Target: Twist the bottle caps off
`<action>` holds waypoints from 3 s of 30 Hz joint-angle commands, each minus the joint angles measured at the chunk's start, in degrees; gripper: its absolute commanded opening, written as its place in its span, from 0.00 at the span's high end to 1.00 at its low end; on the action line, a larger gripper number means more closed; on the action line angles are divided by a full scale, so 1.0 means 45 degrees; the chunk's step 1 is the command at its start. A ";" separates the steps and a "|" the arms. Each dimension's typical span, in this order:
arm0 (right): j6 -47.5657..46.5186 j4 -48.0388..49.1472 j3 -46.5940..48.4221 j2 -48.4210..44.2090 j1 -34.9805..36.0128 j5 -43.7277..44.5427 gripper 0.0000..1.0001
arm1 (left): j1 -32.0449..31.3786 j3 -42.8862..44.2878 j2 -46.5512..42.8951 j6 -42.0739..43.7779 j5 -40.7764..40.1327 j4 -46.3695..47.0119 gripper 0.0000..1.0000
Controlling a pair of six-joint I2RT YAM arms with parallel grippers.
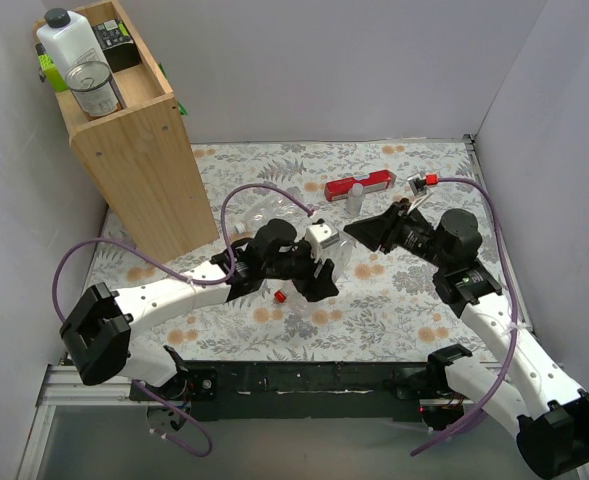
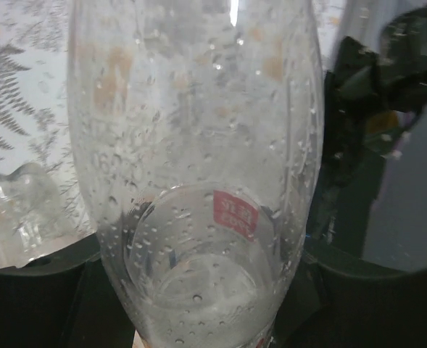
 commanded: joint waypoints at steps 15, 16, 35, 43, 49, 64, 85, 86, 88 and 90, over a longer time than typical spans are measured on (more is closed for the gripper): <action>-0.3439 0.0680 -0.0068 -0.1776 0.0273 -0.5599 0.99 | 0.1496 0.0124 -0.0704 -0.1027 0.9995 0.3400 0.66; -0.3440 0.0562 0.0009 -0.1795 0.0273 -0.5441 0.99 | 0.1496 0.0143 -0.0666 -0.0949 0.9724 0.3264 0.66; -0.0751 -0.2013 -0.0848 -0.4781 0.0273 0.1113 0.18 | 0.0970 0.0632 -0.0802 0.0828 0.2931 0.0687 0.65; 0.0681 -0.2896 -0.1534 -0.5253 0.0273 0.2450 0.24 | -0.0652 0.0866 0.0095 0.0811 -0.1314 -0.0058 0.65; 0.1382 -0.2916 -0.1027 -0.4453 0.0293 0.3270 0.22 | -0.1003 0.0964 0.0526 0.0634 -0.2113 -0.0234 0.65; 0.1833 -0.3384 -0.0107 -0.2557 0.0390 0.3896 0.30 | -0.1394 0.1256 0.1170 0.0810 -0.3090 -0.0741 0.65; 0.1853 -0.2233 -0.0712 -0.1893 0.0605 0.3331 0.90 | -0.1688 0.1276 0.1191 0.0966 -0.3112 -0.0859 0.65; 0.1834 -0.2232 -0.0771 -0.1931 0.0605 0.3175 0.95 | -0.1688 0.1257 0.1132 0.0947 -0.2995 -0.0859 0.65; 0.1445 -0.1648 -0.0907 -0.1913 0.0605 0.2960 0.99 | -0.1629 0.1160 0.0918 0.0966 -0.2216 -0.0684 0.65; 0.0822 -0.1413 -0.0831 -0.1912 0.0605 0.2394 0.99 | -0.1434 0.1062 0.0664 0.0986 -0.1396 -0.0469 0.64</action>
